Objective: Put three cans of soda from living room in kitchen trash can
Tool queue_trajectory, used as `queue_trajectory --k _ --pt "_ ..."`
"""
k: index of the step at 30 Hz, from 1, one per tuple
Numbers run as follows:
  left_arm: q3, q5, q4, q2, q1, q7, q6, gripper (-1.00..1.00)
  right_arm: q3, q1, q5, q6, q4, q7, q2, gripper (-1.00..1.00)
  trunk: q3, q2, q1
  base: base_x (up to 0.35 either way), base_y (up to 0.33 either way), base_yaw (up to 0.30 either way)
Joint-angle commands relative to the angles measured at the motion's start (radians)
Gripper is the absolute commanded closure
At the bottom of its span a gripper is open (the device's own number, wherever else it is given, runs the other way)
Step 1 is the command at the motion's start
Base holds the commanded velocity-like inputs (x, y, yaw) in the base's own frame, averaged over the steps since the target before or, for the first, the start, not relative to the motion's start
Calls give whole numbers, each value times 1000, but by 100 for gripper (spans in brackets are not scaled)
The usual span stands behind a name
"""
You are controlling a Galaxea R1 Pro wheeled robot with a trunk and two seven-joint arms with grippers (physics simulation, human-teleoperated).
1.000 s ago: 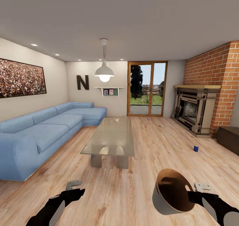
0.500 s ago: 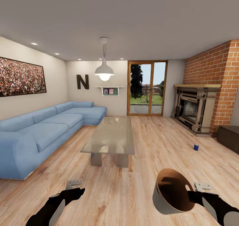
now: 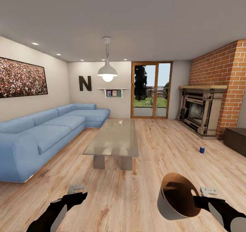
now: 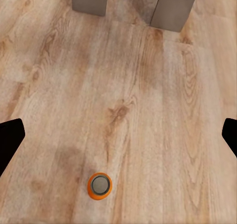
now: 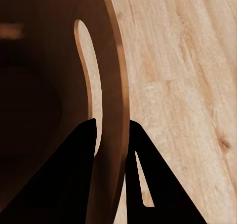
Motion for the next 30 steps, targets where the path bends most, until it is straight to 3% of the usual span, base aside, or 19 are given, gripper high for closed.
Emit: queue_trajectory --k 1,9,14,17,20,26,30 --pt "0 0 0 0 0 0 -1 -100 -11 -1 -5 0 -2 7 0 100 -3 -7 4 0 0 0" --pt "0 -1 1 0 0 0 -16 -100 -16 -1 -8 -1 -21 12 -3 100 -28 -63 35 0 0 0" --pt "0 -1 1 0 0 0 -36 -100 -16 -5 -6 26 -82 7 -4 100 -44 -98 54 0 0 0" --pt "0 -1 1 0 0 0 -40 -100 -16 -10 -6 163 -129 4 -4 100 -53 -119 65 0 0 0" --pt "0 -2 2 0 0 0 -41 -100 -16 -29 -5 232 -165 4 -5 100 -63 -140 77 0 0 0" --pt "0 -2 2 0 0 0 -42 -100 -16 -91 -2 327 -183 4 -6 100 -81 -182 100 0 0 0" --pt "0 -2 2 0 0 0 -42 -100 -15 -128 1 352 -186 4 -6 100 -94 -210 115 0 0 0"
